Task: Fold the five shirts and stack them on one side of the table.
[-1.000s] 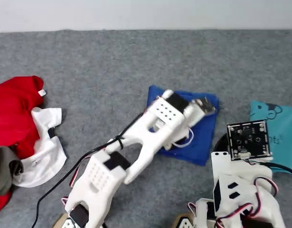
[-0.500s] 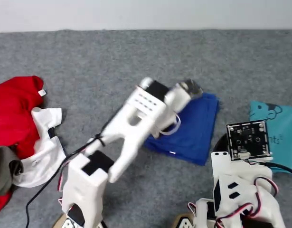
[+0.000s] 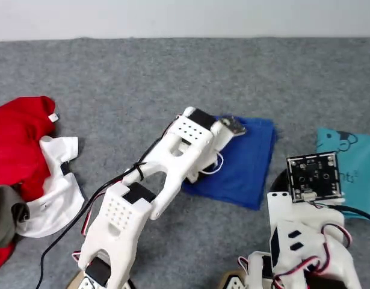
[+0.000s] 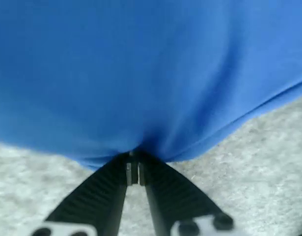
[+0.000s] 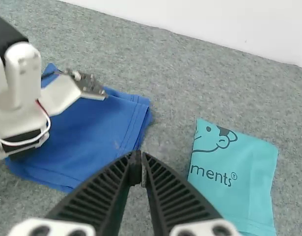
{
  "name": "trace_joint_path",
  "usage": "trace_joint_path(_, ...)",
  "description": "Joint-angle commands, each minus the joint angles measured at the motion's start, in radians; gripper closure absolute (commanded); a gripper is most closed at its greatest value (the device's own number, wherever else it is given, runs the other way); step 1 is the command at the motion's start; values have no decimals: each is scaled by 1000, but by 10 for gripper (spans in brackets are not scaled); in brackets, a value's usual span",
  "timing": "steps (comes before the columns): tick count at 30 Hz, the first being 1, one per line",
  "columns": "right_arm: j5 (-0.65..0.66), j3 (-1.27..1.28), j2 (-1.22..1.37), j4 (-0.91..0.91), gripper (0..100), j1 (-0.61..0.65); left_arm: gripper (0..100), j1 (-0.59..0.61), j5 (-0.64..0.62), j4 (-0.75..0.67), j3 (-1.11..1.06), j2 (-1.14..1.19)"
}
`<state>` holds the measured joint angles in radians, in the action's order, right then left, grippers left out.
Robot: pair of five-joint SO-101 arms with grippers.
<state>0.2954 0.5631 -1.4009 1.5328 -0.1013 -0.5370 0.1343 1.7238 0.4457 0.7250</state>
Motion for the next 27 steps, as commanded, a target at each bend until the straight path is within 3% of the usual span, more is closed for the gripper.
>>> trace_joint_path(1, 2, 64, 10, -65, 990, -5, 987, 51, -44, 28, 94, -127)
trace_joint_path(6, 5, 158, 99, -173, 990, -5, 987, 141, -52, 28, 124, -293)
trace_joint_path(17, -2, 20, 730, -401, 988, 41, 987, 512, -25, 29, 122, -499)
trace_joint_path(23, -135, -149, 1046, -504, 822, 65, 987, 624, 69, 29, 122, -516)
trace_joint_path(27, -173, -278, 1253, -509, 829, 64, 987, 664, 72, 29, 122, -516)
